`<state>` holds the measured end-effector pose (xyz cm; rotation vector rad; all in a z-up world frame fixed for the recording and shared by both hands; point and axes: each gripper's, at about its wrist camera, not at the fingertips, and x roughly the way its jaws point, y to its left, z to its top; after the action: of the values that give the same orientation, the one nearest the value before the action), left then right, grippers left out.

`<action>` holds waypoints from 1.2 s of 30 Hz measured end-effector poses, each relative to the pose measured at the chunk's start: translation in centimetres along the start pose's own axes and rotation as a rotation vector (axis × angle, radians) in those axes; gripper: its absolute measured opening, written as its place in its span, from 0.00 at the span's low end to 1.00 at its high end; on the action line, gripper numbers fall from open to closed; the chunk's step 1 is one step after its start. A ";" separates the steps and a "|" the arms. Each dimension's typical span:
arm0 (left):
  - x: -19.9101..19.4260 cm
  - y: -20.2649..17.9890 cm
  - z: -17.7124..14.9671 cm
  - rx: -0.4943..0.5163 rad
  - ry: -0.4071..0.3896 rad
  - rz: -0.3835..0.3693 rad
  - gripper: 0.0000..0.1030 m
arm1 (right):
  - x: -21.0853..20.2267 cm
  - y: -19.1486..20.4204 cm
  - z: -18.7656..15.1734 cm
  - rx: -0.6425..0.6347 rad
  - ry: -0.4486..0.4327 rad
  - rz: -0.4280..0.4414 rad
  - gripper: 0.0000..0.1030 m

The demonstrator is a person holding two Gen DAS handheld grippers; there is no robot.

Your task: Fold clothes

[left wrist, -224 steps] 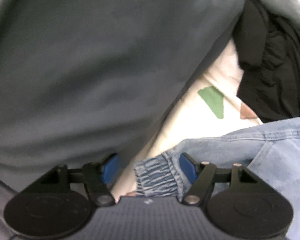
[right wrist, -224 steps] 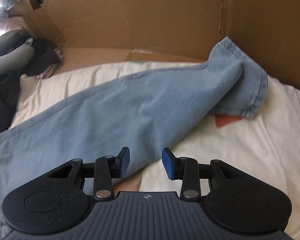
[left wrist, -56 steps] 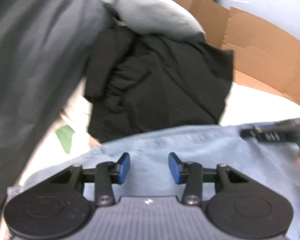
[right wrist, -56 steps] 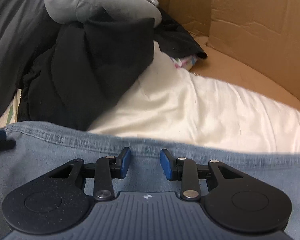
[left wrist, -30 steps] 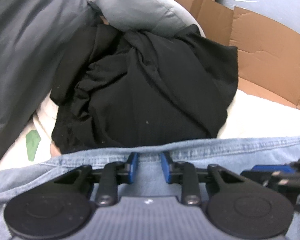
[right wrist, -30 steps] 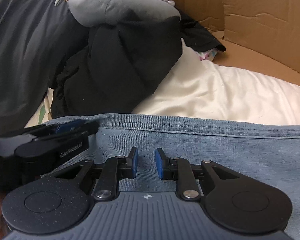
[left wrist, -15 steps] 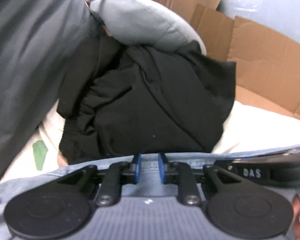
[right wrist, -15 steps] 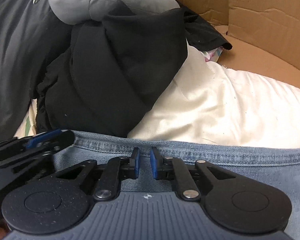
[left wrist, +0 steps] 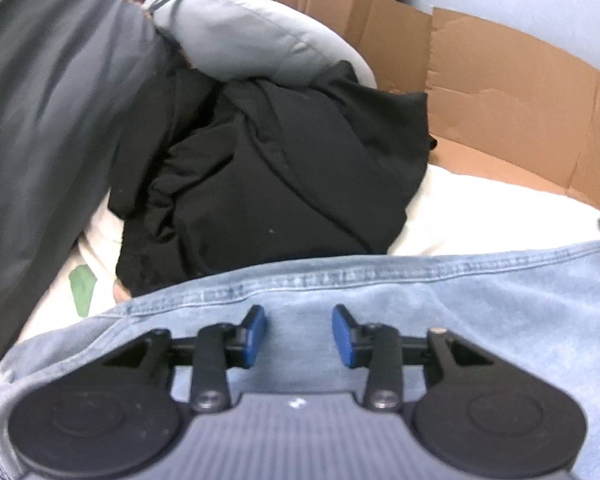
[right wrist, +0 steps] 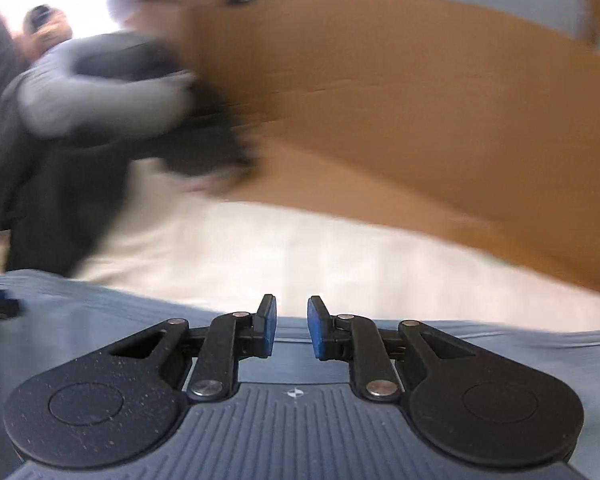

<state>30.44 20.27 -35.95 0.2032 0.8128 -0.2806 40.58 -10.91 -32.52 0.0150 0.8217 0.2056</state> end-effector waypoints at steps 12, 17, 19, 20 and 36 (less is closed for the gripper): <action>1.7 -1.7 1.2 0.031 0.092 0.058 0.47 | -4.7 -18.4 -1.7 0.072 -0.042 -0.209 0.32; 1.8 -1.8 1.7 0.013 0.137 0.077 0.48 | -5.2 -21.8 -2.4 0.091 -0.037 -0.227 0.33; 1.9 -1.5 1.9 -0.005 0.151 0.081 0.50 | -5.2 -23.1 -2.6 0.087 -0.034 -0.246 0.38; 2.0 -1.4 2.1 -0.010 0.159 0.087 0.50 | -5.3 -23.6 -2.9 0.087 -0.034 -0.259 0.46; 1.6 -2.7 1.5 -0.048 0.165 0.109 0.49 | -0.7 -27.5 -4.8 0.152 0.095 -0.263 0.43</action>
<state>31.63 16.98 -36.31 0.2269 0.9671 -0.1430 41.44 -38.33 -37.80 0.0398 0.9236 -0.1052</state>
